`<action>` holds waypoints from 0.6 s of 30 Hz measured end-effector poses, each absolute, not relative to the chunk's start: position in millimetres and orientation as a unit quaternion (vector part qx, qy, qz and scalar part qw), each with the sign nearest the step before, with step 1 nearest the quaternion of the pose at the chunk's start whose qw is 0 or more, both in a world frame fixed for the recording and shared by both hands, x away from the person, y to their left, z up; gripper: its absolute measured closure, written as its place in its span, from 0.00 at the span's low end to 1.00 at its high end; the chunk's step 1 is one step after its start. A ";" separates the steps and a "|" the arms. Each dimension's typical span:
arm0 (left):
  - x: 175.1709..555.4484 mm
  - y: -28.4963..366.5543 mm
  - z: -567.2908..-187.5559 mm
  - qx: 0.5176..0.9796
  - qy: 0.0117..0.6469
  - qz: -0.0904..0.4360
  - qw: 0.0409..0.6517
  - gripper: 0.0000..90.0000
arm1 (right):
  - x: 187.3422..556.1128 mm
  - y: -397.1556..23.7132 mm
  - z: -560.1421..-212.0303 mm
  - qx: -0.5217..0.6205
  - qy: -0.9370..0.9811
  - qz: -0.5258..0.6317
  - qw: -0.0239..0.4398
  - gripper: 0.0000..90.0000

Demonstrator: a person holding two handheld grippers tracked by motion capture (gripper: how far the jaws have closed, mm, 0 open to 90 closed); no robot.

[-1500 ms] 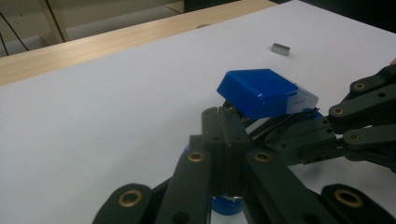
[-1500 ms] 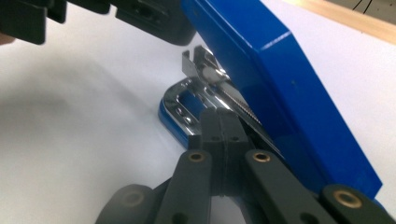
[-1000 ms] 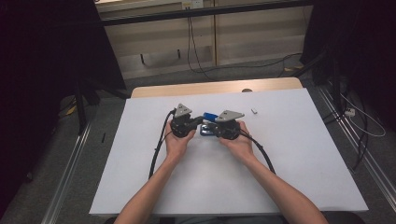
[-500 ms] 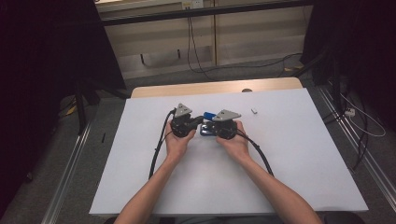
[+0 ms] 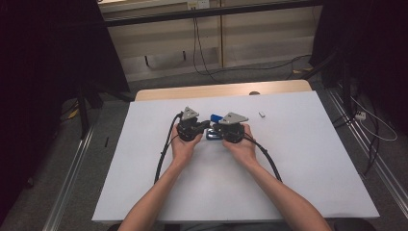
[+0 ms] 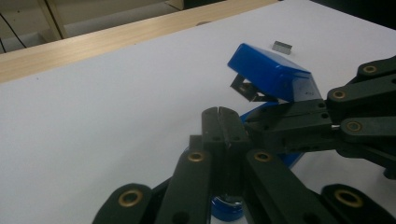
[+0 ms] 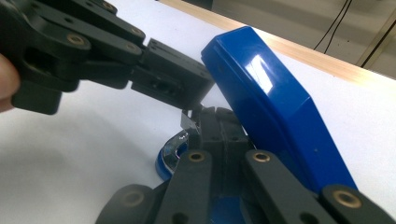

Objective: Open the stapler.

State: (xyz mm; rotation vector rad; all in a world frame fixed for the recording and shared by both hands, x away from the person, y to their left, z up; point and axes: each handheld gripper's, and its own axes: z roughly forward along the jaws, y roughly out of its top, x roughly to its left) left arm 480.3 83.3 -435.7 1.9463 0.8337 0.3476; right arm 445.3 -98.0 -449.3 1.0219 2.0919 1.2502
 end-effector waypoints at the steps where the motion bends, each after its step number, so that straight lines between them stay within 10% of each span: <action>1: 480.3 83.3 -435.7 0.797 0.341 0.142 0.478 1.00 | 445.3 -98.0 -449.3 0.375 0.767 0.458 0.247 1.00; 18: 480.4 79.3 -440.8 0.811 0.326 0.145 0.463 1.00 | 444.7 -98.1 -448.4 0.379 0.762 0.460 0.252 1.00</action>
